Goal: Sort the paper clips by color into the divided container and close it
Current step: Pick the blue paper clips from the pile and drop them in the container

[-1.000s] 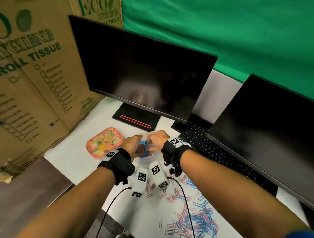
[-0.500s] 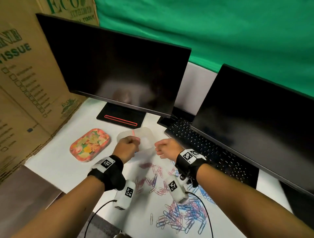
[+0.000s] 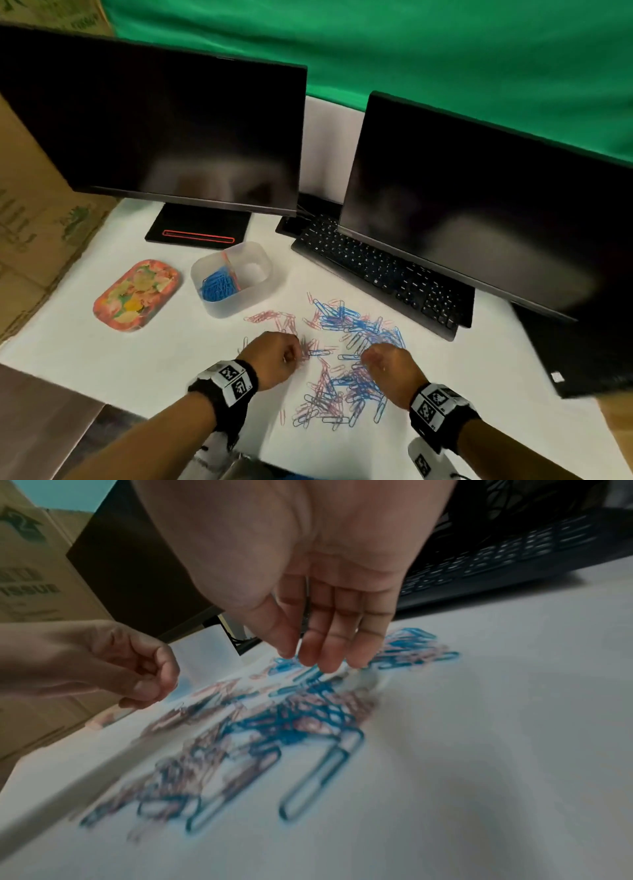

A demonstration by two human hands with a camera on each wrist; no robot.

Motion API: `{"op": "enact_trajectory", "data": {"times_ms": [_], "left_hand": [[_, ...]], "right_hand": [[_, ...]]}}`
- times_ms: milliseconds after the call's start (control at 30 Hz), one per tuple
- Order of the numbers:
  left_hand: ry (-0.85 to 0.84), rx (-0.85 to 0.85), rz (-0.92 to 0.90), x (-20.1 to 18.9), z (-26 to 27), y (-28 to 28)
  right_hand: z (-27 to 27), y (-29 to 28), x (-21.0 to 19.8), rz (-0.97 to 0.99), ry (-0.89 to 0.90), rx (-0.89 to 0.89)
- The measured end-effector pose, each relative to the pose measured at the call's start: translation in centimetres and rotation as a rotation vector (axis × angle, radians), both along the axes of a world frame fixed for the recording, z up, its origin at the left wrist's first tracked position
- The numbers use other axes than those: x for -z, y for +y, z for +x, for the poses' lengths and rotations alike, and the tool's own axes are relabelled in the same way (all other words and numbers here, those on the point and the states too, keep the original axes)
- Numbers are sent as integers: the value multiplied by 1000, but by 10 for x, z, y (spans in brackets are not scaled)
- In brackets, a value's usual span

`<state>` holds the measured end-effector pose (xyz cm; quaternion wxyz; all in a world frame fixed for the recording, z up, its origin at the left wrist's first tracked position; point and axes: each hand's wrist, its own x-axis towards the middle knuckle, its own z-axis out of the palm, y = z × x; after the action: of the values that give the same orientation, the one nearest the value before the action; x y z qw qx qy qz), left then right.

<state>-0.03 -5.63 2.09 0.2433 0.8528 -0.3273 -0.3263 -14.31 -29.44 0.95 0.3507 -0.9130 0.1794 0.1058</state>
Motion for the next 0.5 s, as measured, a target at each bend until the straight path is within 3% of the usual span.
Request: {"op": "enact_trajectory", "data": {"times_ms": [200,367,500], "left_hand": [[-45,174,40,17,-32,-11],[-311,458,-53,37,-58,-7],[-463,654,56,46,-66,2]], "right_hand": [[-57,4,18,-154,-20,-135],[-95,27,30,-342,-160,-294],[-108,39,36,-408,-25,-344]]}}
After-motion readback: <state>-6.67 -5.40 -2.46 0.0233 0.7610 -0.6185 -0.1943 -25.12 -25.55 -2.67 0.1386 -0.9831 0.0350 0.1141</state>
